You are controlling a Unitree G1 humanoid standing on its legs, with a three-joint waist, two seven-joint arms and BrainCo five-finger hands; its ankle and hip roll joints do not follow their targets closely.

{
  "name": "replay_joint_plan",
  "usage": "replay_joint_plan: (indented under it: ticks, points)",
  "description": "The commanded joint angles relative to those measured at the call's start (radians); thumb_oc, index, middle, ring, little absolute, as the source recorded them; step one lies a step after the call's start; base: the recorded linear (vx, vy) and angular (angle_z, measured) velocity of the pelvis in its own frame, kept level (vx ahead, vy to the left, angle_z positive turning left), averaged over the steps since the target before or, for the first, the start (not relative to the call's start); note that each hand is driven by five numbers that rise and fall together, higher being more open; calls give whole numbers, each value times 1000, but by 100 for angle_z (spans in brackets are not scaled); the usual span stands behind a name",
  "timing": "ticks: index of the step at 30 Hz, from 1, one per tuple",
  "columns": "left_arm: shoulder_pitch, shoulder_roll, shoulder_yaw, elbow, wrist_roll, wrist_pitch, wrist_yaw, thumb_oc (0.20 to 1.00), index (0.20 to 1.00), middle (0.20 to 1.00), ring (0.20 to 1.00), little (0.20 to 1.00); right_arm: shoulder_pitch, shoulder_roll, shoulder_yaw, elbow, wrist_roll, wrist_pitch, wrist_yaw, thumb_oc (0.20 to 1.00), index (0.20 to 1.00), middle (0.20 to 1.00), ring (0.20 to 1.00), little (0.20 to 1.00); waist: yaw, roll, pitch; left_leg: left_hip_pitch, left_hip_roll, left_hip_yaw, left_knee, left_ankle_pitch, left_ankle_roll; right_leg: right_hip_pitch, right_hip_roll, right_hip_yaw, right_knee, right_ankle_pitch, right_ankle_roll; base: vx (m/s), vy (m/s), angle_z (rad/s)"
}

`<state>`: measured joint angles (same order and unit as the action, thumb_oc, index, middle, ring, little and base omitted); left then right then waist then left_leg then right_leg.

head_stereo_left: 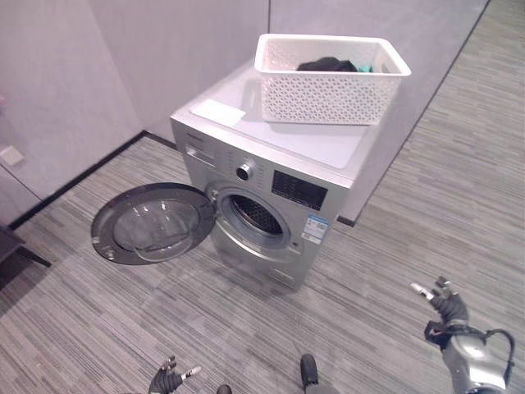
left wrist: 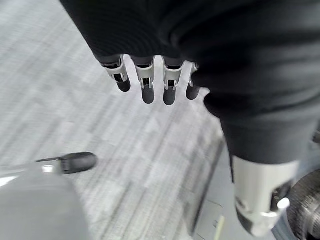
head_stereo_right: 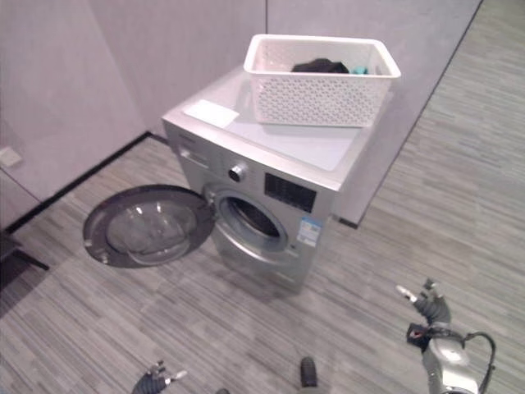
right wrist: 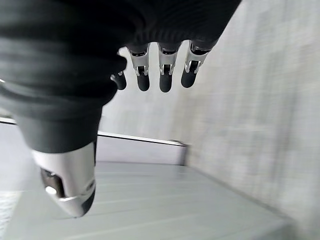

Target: Grab the laundry basket,head to the washer,open it,put in the laundry and shut it.

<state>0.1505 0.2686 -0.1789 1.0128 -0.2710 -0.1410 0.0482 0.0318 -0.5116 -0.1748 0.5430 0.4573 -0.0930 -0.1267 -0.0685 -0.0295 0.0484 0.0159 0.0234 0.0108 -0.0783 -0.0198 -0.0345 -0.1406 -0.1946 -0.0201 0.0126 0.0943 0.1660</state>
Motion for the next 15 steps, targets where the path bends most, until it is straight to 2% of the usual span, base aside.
replay_joint_plan:
  ticks: [1,2,5,8,10,11,13,14,15]
  points:
    - [-97,17,9,-6,45,-12,16,1000,1000,1000,1000,1000,-60,-36,-80,-129,-44,-83,-95,1000,1000,1000,1000,1000,0,13,71,5,-24,-50,110,-142,65,-27,43,63,214,-130,2,79,-33,39]
    - [-98,17,9,-6,45,-12,16,1000,1000,1000,1000,1000,-59,-35,-81,-131,-46,-82,-96,1000,1000,1000,1000,1000,0,14,72,6,-23,-51,109,-143,65,-25,44,62,212,-130,1,138,-80,26]
    - [-113,12,8,-40,47,-10,30,1000,1000,1000,1000,1000,-124,-78,-94,-236,-197,-97,-195,1000,1000,1000,1000,1000,-2,4,65,55,-20,-70,79,-166,59,-109,50,75,29,-60,13,201,-118,2]
    - [-129,0,-12,-110,28,-18,37,1000,1000,1000,1000,1000,-147,-101,-90,-330,-293,-102,-247,1000,1000,1000,1000,1000,-12,3,75,124,-1,-77,55,-191,50,-160,81,57,-57,-19,26,260,-101,-22]
    - [-134,-4,-27,-138,22,-20,37,1000,1000,1000,1000,1000,-145,-114,-94,-378,-314,-104,-248,1000,1000,1000,1000,1000,-18,-2,75,149,5,-84,40,-196,44,-162,91,58,-51,-13,27,221,-143,30]
    - [-146,-15,-81,-172,40,-18,24,1000,1000,1000,1000,1000,-126,-137,-116,-436,-354,-108,-252,1000,1000,1000,1000,1000,-28,-18,64,173,17,-117,24,-202,31,-144,94,72,-20,-10,9,231,-240,90]
    - [-159,-30,-119,-172,51,-18,16,1000,1000,1000,1000,1000,-125,-187,-127,-474,-374,-119,-238,1000,1000,1000,1000,1000,-38,-19,47,181,63,-134,29,-194,6,-149,116,70,36,-15,-3,227,-273,126]
    - [-159,-32,-120,-171,51,-18,16,1000,1000,1000,1000,1000,-123,-188,-128,-475,-374,-118,-238,1000,1000,1000,1000,1000,-41,-15,45,180,66,-137,28,-194,4,-151,118,65,42,-19,-5,201,-266,88]
    - [-169,-46,-154,-166,45,-16,8,1000,1000,1000,1000,1000,-144,-231,-123,-493,-382,-130,-234,1000,1000,1000,1000,1000,-42,-7,29,175,112,-130,43,-155,-29,-135,130,19,69,-50,-22,181,-261,47]
